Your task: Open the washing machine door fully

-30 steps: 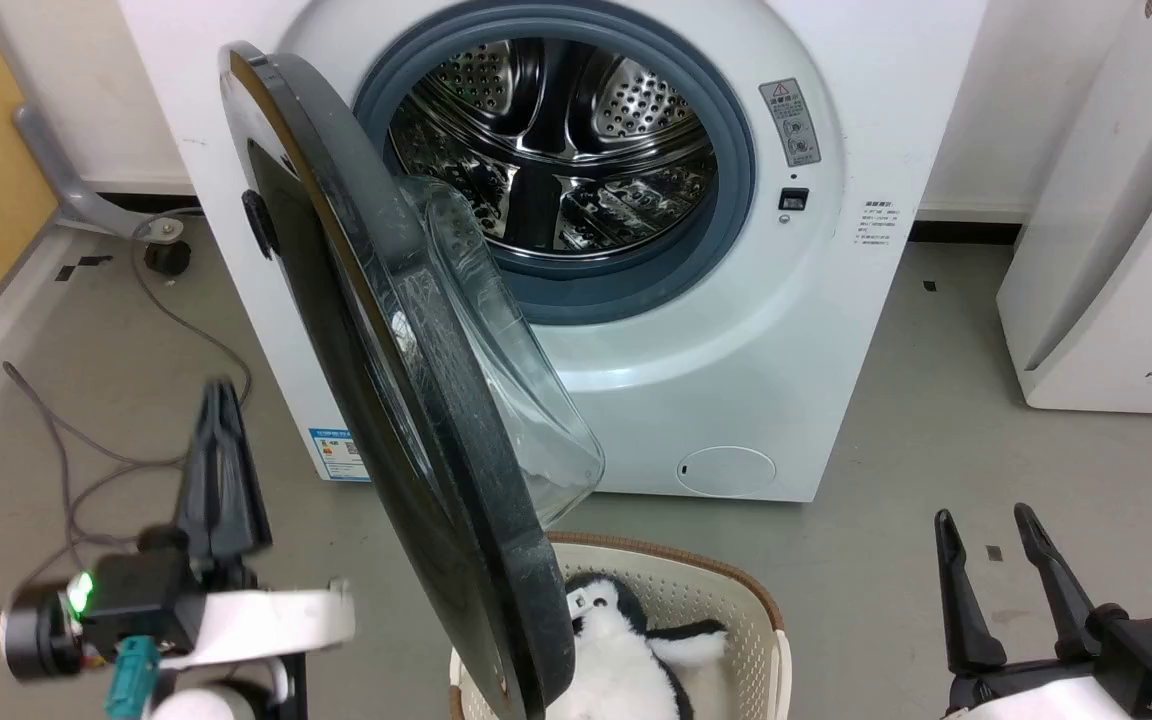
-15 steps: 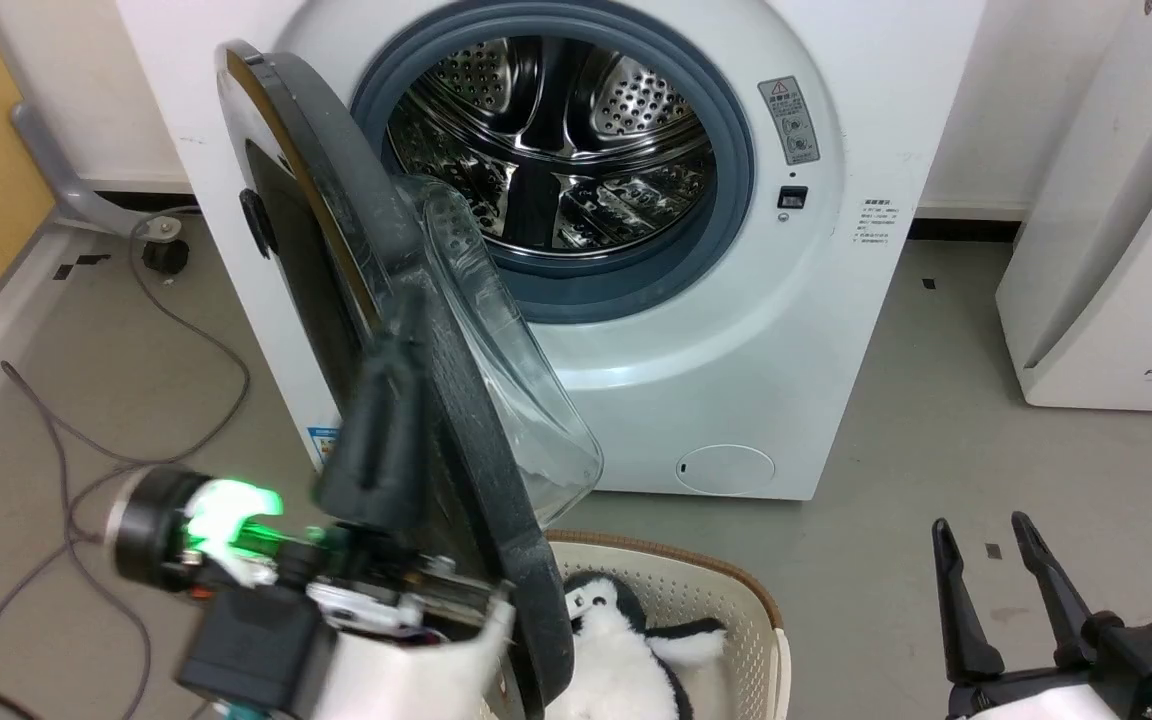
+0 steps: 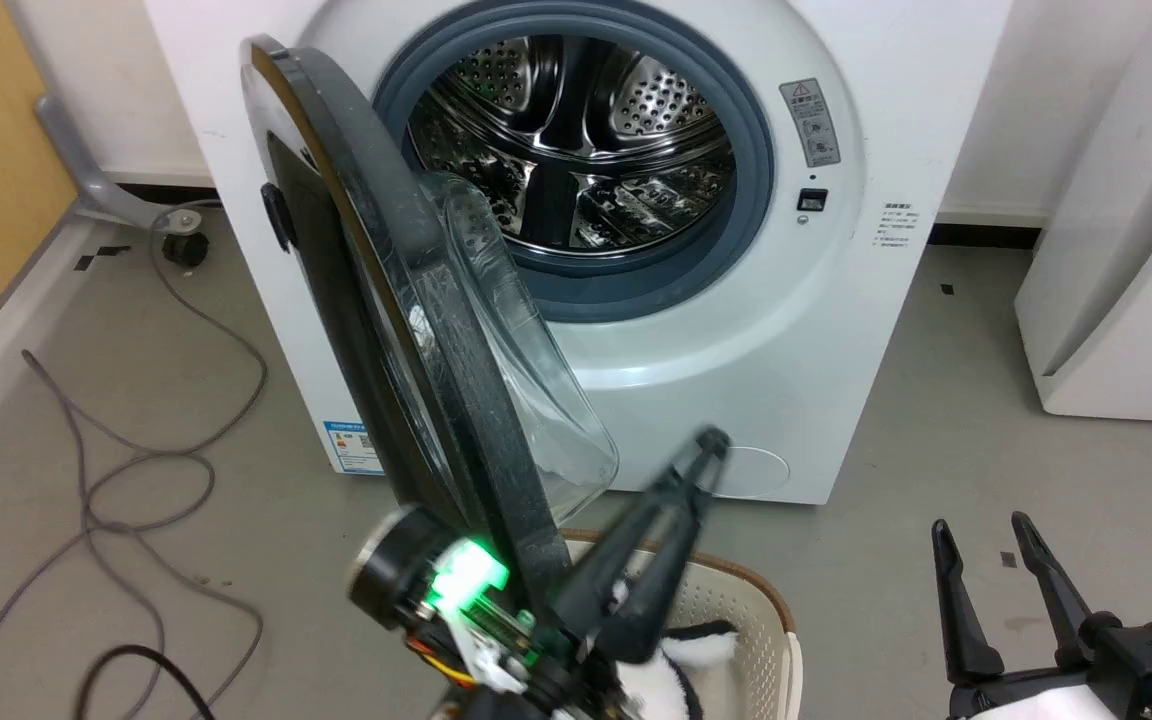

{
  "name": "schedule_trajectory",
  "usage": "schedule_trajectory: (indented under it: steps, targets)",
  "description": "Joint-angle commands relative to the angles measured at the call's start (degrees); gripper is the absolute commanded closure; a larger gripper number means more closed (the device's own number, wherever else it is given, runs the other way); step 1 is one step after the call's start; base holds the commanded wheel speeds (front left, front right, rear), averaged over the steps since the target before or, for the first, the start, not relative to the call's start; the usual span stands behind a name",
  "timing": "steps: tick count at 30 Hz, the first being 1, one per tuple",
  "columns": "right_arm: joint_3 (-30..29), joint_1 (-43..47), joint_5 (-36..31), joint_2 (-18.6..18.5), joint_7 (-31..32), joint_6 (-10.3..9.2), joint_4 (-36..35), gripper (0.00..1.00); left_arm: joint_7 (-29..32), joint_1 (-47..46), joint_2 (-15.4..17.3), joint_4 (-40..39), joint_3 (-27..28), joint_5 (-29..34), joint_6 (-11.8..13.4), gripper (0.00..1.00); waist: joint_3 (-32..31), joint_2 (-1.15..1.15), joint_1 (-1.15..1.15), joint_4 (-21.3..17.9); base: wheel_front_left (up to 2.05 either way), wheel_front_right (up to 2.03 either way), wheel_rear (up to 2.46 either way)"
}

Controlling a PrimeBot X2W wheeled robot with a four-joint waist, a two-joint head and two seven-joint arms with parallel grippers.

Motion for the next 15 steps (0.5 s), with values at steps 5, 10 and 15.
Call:
schedule_trajectory:
  steps: [5, 10, 15]
  targets:
    - [-0.1, 0.82, 0.22, 0.27, -0.26, 0.05, 0.13, 0.0, -0.24, 2.07, 1.18, 2.4, -3.54, 0.25, -0.97, 1.0, 0.27, 0.0, 0.0, 0.72, 0.0, 0.0, 0.0]
    - [0.14, 0.68, 0.26, 0.27, -0.26, 0.05, 0.2, 0.0, -0.24, 3.64, 1.82, 5.05, -5.93, -0.01, -1.0, 1.0, 0.67, 0.0, 0.0, 1.1, 0.0, 0.0, 0.0]
    - [0.09, 0.61, 0.01, 0.27, -0.26, 0.05, 0.49, 0.0, -0.24, 5.2, 2.49, 8.9, -6.83, -0.4, -0.28, 1.0, 1.22, 0.0, 0.0, 1.43, 0.0, 0.0, 0.0]
